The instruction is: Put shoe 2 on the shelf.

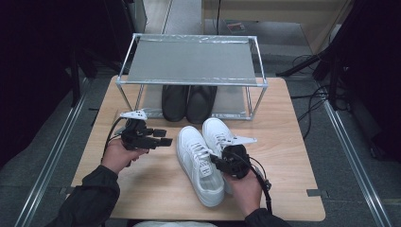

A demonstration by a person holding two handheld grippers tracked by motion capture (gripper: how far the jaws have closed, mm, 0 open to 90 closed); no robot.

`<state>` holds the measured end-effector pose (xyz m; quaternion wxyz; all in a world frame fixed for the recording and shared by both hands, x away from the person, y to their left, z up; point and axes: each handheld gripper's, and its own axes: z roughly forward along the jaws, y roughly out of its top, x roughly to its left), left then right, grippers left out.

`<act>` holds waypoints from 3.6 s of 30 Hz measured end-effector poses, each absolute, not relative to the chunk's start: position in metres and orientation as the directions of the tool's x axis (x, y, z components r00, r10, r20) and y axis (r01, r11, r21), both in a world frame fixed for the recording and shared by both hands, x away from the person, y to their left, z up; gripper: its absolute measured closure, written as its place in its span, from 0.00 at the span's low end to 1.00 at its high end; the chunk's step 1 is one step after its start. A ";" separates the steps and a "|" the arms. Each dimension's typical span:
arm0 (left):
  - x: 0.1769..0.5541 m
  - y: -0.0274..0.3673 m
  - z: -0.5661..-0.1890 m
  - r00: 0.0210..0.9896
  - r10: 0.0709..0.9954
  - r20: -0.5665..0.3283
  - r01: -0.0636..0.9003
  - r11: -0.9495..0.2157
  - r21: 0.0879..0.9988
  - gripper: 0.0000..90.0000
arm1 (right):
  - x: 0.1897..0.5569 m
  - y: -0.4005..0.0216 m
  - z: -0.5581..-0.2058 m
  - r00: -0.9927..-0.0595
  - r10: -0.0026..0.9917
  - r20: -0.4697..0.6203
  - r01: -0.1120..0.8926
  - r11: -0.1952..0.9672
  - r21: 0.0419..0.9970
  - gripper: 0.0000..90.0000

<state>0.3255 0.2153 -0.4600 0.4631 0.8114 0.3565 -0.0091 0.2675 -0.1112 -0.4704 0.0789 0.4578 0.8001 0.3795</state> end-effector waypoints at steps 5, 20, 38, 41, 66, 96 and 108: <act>0.325 0.216 -0.458 0.754 0.564 -0.338 0.575 -0.318 0.754 0.44 | 0.271 -0.116 -0.469 -0.579 0.784 0.225 0.670 0.299 0.679 0.83; 0.317 0.234 -0.456 0.740 0.587 -0.327 0.581 -0.314 0.751 0.42 | 0.276 -0.139 -0.454 -0.632 0.738 0.236 0.645 0.332 0.688 0.85; 0.292 0.266 -0.457 0.676 0.661 -0.326 0.613 -0.258 0.747 0.40 | 0.291 -0.132 -0.427 -0.809 0.540 0.232 0.522 0.476 0.708 0.85; 0.287 0.273 -0.457 0.663 0.674 -0.328 0.618 -0.245 0.747 0.40 | 0.298 -0.121 -0.429 -0.829 0.511 0.228 0.502 0.500 0.705 0.85; 0.274 0.310 -0.461 0.602 0.713 -0.358 0.648 -0.176 0.741 0.40 | 0.359 -0.090 -0.342 -0.961 0.202 0.187 0.273 0.619 0.737 0.85; 0.278 0.302 -0.460 0.647 0.668 -0.366 0.627 -0.194 0.755 0.40 | 0.438 -0.051 -0.240 -0.800 0.587 0.122 0.477 0.499 0.724 0.86; 0.283 0.291 -0.459 0.682 0.638 -0.359 0.609 -0.223 0.761 0.40 | 0.492 -0.029 -0.252 -0.580 0.808 0.104 0.604 0.341 0.721 0.86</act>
